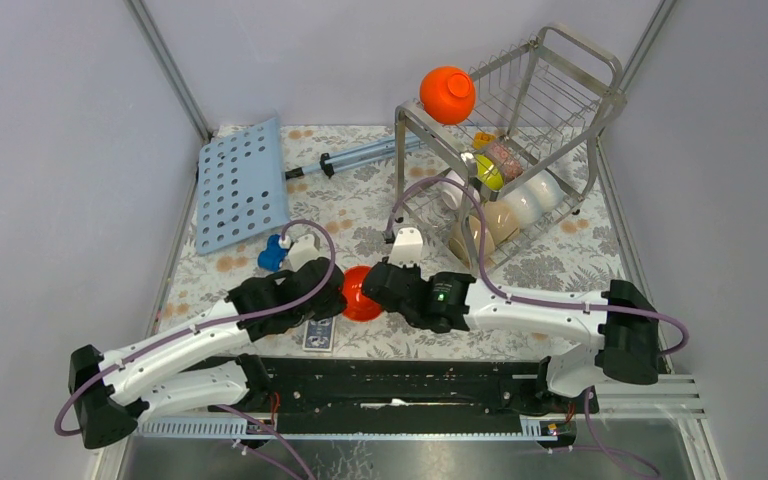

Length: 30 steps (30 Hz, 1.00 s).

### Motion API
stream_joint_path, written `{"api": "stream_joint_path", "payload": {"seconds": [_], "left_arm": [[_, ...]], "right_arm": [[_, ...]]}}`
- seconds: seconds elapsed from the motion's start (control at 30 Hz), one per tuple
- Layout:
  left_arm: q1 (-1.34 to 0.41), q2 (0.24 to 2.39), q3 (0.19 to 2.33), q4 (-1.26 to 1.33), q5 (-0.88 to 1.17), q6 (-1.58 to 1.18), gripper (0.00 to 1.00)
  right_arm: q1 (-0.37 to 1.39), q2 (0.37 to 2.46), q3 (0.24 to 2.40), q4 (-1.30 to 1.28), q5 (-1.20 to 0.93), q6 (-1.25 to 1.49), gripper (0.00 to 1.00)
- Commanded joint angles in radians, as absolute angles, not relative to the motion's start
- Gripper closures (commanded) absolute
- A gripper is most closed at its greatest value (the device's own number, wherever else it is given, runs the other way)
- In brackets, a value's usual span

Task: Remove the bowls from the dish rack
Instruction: Place the bowl at the center of the board.

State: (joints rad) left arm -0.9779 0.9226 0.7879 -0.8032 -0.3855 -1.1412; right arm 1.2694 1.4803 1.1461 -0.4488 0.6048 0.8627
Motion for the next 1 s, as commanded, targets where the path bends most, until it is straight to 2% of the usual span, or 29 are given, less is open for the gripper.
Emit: {"api": "stream_joint_path", "payload": {"seconds": [0.0, 0.1, 0.43, 0.87, 0.97], "left_arm": [[-0.972, 0.933, 0.827, -0.780, -0.391, -1.116, 0.81], [-0.971, 0.929, 0.826, -0.781, -0.385, -1.108, 0.71], [-0.973, 0.943, 0.835, -0.791, -0.375, -1.055, 0.63], [-0.982, 0.980, 0.868, -0.810, -0.361, -1.020, 0.63], [-0.985, 0.993, 0.859, -0.800, -0.352, -1.017, 0.66]], "right_arm": [[1.277, 1.481, 1.185, -0.477, 0.595, 0.866, 1.00], [1.276, 1.480, 1.181, -0.480, 0.597, 0.878, 1.00], [1.276, 1.518, 1.210, -0.537, 0.615, 0.918, 1.00], [1.254, 1.534, 1.196, -0.542, 0.633, 0.946, 1.00], [1.252, 1.535, 1.194, -0.536, 0.628, 0.946, 1.00]]}}
